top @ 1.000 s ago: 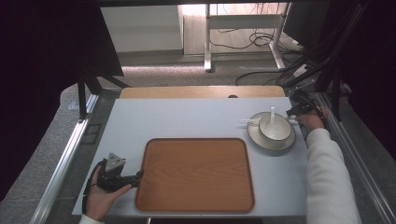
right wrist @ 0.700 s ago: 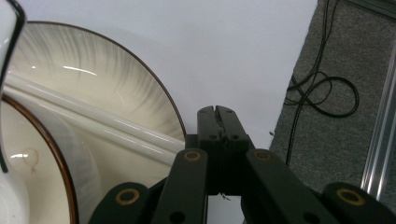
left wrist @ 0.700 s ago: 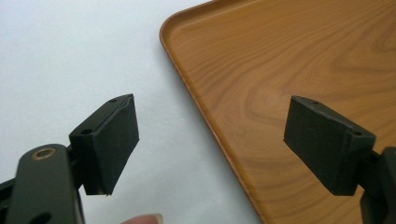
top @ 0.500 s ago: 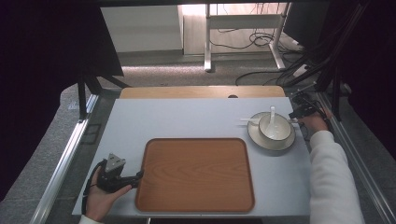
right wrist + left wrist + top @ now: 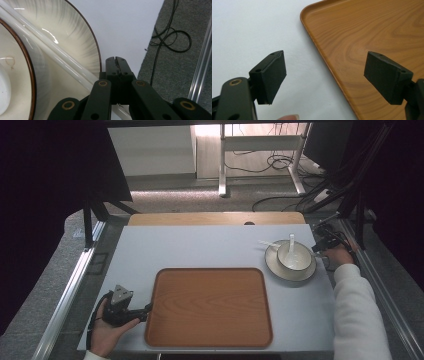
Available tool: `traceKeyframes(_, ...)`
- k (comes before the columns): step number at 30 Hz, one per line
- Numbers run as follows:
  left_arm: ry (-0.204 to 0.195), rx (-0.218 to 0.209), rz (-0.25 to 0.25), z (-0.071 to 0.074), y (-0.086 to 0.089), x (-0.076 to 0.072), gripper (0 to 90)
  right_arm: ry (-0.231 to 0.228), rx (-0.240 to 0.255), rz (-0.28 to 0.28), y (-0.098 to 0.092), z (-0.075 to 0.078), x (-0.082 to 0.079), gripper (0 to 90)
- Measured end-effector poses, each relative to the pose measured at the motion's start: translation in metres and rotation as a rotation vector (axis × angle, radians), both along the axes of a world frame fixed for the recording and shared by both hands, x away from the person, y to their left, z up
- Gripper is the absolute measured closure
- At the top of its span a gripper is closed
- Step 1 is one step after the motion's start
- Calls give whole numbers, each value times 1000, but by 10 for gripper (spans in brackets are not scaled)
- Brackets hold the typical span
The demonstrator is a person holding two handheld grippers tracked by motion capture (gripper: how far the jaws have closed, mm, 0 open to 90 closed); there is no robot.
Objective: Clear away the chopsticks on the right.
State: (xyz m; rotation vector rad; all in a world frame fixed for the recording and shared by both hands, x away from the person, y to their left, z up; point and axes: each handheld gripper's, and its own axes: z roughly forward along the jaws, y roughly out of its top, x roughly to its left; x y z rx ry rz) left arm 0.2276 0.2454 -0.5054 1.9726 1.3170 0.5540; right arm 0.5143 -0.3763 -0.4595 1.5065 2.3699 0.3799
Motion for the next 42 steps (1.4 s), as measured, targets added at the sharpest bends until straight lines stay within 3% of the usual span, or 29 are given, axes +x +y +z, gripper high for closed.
traceKeyframes(5, -1, -2, 0, 0, 1, 0, 175, -26, 11, 5, -5, 12, -7, 897)
traceKeyframes(12, -4, -3, -6, 1, 1, -1, 175, -28, 36, 25, -11, 22, -21, 898)
traceKeyframes(21, 0, 0, -4, 0, 1, 0, 175, -16, 28, 52, -11, 12, -25, 898)
traceKeyframes(42, 8, 8, 2, -3, 3, 1, 175, -37, 46, 48, -13, 10, -22, 897)
